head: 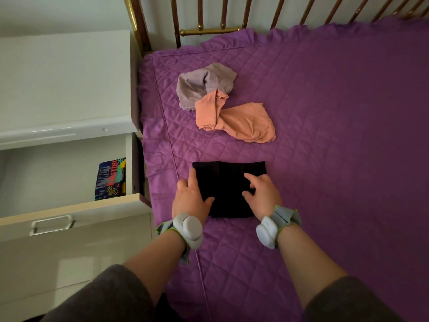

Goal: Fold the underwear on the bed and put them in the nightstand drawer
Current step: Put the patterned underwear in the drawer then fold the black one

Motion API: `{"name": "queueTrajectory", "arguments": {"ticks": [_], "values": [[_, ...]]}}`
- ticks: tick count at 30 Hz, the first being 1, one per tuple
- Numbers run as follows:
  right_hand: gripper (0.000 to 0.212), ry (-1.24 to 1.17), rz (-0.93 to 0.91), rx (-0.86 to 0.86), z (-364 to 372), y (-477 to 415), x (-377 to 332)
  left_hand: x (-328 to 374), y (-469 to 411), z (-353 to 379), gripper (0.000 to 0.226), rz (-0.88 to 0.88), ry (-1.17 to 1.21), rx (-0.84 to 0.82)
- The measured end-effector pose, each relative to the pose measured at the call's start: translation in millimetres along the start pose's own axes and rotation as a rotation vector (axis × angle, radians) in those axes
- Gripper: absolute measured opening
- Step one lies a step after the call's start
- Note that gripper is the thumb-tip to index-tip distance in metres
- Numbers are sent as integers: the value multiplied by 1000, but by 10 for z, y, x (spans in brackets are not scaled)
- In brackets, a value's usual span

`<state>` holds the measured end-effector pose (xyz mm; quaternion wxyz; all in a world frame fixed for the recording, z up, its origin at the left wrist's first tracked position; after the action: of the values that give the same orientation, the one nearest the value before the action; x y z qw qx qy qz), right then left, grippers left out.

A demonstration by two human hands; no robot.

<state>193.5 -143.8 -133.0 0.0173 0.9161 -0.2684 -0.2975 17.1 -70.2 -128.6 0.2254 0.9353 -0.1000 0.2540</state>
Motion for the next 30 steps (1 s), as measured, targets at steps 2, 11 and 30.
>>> {"name": "queueTrajectory", "arguments": {"ticks": [2,11,30], "values": [[58,129,-5,-107,57,-10,-6,21,-30,6,87,-72,10,-31],[29,-66,147,229,-264,-123,127,100,-18,83,39,-64,-22,-66],[24,-693,320,-200,187,124,-180,278,183,-131,45,419,-60,91]]}}
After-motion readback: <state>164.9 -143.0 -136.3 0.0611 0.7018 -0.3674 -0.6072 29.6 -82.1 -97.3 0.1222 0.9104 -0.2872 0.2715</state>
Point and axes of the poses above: each hand's wrist, its own y-axis away from the middle knuckle, its own z-axis out of the palm, x = y × z, the point moved 5 cm from there along -y, towards the middle knuckle
